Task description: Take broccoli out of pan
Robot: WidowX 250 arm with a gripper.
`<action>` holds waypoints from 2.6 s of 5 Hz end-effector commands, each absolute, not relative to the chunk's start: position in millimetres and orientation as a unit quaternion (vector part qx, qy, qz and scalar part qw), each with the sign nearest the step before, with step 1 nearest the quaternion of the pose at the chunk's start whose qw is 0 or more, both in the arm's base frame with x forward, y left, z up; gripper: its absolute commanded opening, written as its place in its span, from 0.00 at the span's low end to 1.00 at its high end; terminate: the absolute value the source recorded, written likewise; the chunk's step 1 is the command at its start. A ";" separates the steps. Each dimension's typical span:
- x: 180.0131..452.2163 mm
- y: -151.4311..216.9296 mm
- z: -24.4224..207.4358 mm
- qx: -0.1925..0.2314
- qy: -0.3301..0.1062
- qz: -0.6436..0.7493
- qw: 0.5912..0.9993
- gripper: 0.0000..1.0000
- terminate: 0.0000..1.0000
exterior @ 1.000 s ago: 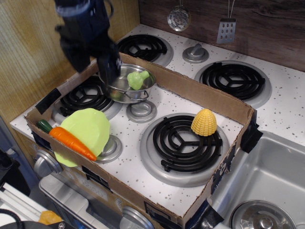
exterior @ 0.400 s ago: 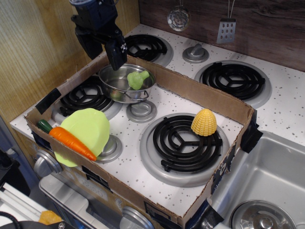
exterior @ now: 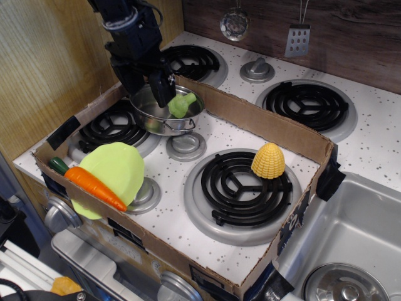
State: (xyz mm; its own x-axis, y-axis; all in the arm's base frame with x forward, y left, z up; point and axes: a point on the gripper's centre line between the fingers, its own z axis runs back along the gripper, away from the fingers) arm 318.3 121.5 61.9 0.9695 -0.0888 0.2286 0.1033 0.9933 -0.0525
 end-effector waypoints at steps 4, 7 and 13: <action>341.3 108.2 47.5 -0.012 -0.137 -0.044 0.989 1.00 0.00; 354.7 110.8 39.9 -0.016 -0.134 -0.053 0.989 1.00 0.00; 297.0 86.3 117.2 0.078 -0.107 -0.008 0.991 0.00 0.00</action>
